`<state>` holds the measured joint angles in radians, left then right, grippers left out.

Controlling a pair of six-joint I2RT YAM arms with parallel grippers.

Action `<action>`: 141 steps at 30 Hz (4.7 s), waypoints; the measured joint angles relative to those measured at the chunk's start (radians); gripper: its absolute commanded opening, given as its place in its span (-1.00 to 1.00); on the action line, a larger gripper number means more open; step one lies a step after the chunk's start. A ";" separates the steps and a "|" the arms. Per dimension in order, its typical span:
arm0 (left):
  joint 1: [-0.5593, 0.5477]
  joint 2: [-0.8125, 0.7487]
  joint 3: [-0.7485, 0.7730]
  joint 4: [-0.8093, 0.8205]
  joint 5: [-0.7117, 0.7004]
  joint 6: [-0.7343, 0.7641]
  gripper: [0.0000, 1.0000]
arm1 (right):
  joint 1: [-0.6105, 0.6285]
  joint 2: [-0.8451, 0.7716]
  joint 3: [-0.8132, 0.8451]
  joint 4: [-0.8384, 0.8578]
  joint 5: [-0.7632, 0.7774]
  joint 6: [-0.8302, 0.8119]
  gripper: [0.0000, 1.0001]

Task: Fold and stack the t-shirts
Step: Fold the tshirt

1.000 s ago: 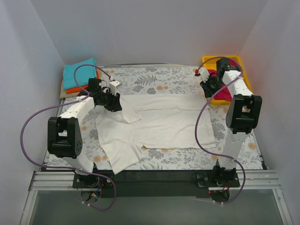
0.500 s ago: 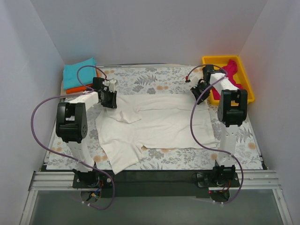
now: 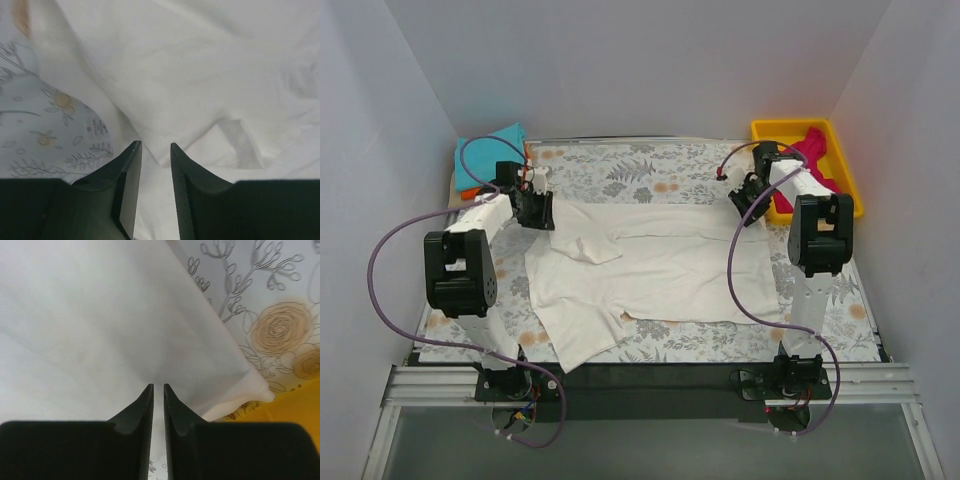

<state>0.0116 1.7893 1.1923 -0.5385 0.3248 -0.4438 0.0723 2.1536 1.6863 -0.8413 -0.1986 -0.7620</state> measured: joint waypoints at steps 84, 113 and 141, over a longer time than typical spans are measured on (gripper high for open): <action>0.045 0.588 0.751 0.106 -0.068 -0.196 -0.25 | 0.033 0.269 0.452 0.075 0.086 0.187 0.28; -0.208 0.251 0.340 -0.037 -0.163 0.064 -0.30 | 0.048 -0.299 -0.261 0.056 -0.002 0.152 -0.01; -0.204 -0.174 -0.055 -0.287 -0.175 0.119 -0.29 | 0.047 -0.330 -0.305 0.059 0.040 0.099 -0.03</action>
<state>-0.1928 1.6150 1.1374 -0.8253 0.1497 -0.3252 0.1188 1.8233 1.3811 -0.7826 -0.1589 -0.6628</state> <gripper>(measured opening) 0.357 0.491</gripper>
